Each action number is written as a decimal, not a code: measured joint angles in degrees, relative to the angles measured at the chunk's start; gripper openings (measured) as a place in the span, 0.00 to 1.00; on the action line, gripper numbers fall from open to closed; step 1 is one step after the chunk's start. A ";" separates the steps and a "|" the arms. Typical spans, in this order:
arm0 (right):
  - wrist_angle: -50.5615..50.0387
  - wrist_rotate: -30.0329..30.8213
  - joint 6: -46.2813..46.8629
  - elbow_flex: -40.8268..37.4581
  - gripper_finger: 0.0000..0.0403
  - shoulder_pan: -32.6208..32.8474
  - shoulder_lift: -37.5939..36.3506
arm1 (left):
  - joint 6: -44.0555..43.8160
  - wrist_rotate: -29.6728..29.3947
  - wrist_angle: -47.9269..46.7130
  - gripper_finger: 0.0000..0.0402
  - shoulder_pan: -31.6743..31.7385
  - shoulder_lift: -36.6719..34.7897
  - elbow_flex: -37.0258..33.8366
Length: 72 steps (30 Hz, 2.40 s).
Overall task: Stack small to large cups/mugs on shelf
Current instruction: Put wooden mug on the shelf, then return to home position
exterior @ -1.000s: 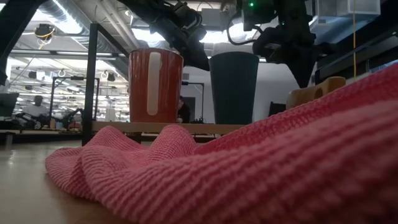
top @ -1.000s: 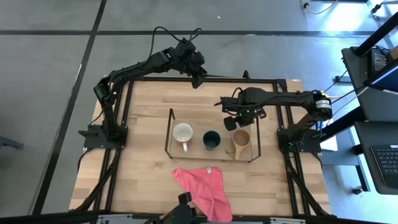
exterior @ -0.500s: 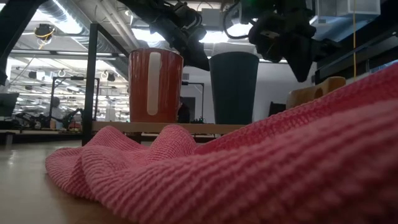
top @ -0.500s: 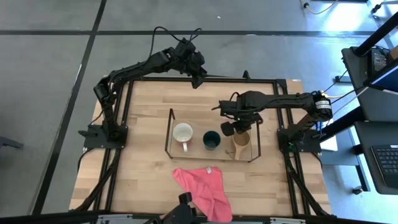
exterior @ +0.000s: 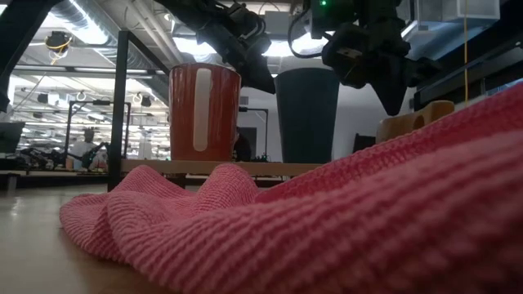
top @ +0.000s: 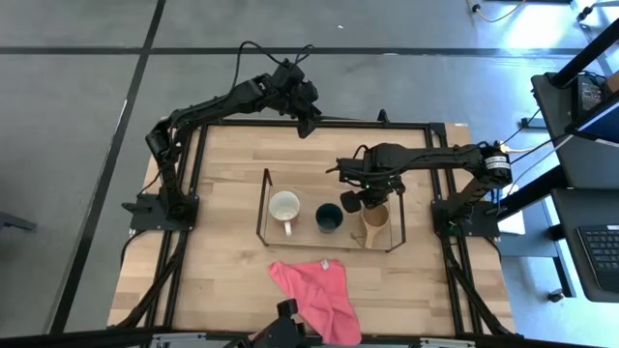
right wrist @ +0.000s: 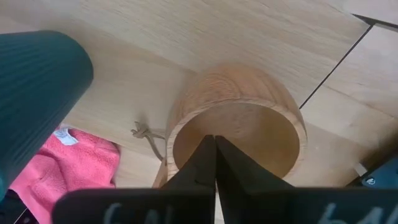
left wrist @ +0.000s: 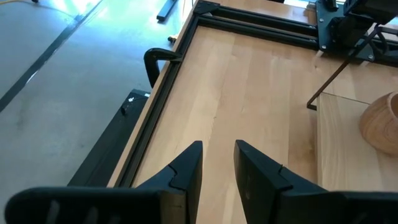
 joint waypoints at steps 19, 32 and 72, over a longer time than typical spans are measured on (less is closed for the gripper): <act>3.03 -0.27 -0.68 0.00 0.01 0.00 0.00 | 0.07 0.00 -0.02 0.21 0.00 0.00 0.00; 0.49 -0.08 0.14 -0.75 0.01 0.24 -0.02 | 0.09 0.00 -0.04 0.21 0.00 0.00 0.00; -0.24 1.11 -5.91 3.37 0.05 0.44 -0.04 | -0.44 -0.44 0.31 0.21 -0.41 -0.27 -0.02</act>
